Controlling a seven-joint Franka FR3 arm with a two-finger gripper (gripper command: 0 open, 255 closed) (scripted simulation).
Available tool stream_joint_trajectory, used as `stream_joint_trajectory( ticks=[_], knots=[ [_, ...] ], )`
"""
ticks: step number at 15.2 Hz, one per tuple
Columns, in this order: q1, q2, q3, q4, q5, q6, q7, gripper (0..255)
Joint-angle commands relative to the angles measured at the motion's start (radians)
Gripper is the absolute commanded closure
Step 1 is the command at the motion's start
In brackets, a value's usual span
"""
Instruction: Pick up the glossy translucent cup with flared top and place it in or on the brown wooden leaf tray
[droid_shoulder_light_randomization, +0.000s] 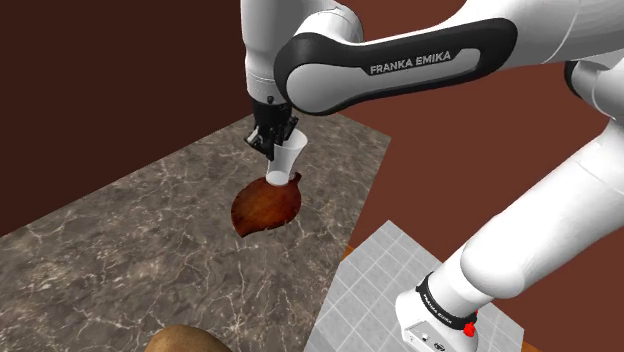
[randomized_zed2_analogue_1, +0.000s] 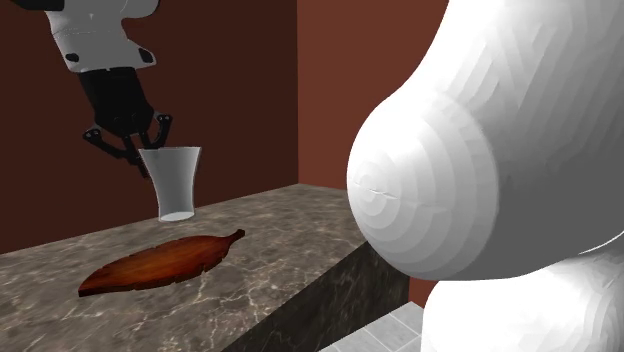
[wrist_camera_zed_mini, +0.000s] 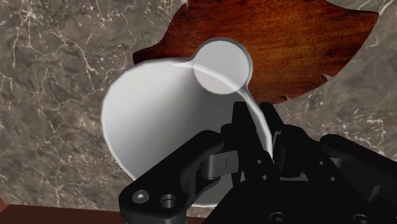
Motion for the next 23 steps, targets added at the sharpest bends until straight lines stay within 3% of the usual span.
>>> stream_joint_trajectory(
  ticks=[1,11,19,20,23],
  knots=[
    [0.0,0.011,0.002,-0.016,-0.009,0.024,0.012,255],
    [0.001,0.075,0.006,-0.091,-0.068,0.137,0.076,255],
    [0.002,0.075,0.005,-0.091,-0.068,0.137,0.076,255],
    [0.002,0.075,0.005,-0.091,-0.068,0.137,0.076,0],
    [0.002,0.075,0.005,-0.091,-0.068,0.137,0.076,0]
  ],
)
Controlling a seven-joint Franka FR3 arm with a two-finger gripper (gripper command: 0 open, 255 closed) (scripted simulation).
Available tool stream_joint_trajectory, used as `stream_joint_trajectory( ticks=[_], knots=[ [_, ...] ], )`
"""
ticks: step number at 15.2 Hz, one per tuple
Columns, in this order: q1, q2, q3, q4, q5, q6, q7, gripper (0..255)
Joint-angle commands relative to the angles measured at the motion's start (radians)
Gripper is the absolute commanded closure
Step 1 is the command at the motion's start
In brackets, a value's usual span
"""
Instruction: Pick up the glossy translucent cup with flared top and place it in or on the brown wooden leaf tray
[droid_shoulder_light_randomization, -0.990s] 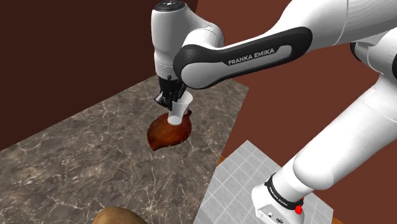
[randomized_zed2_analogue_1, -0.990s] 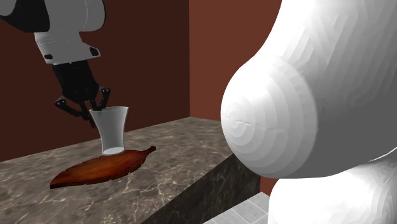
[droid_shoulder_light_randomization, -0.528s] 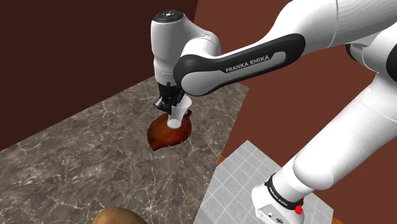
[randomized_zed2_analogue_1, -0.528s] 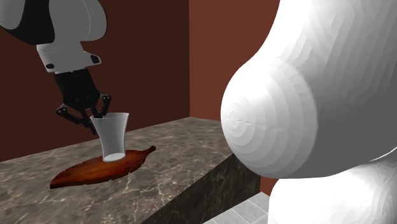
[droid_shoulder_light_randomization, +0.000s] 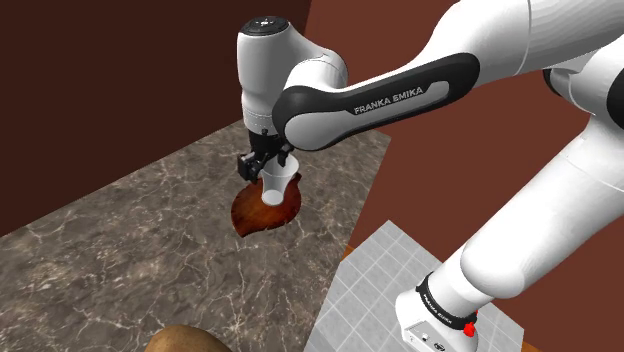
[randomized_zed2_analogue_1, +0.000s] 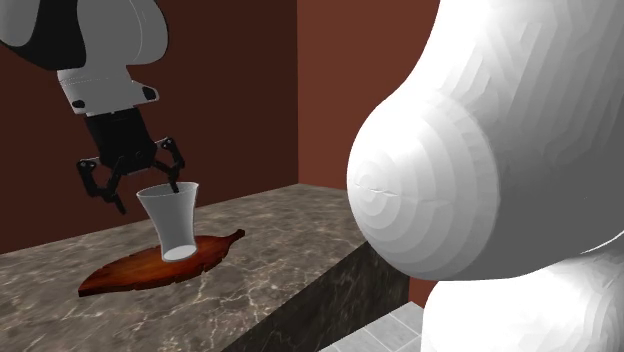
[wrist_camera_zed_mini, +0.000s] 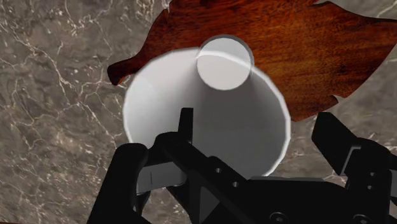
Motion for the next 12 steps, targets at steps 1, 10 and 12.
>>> stream_joint_trajectory(
  ticks=[1,10,12],
  knots=[
    [0.0,0.0,0.0,0.0,0.0,0.0,0.0,0],
    [0.011,-0.047,0.011,0.082,0.05,-0.116,-0.033,0],
    [0.011,-0.047,0.011,0.082,0.05,-0.116,-0.033,0]
  ],
)
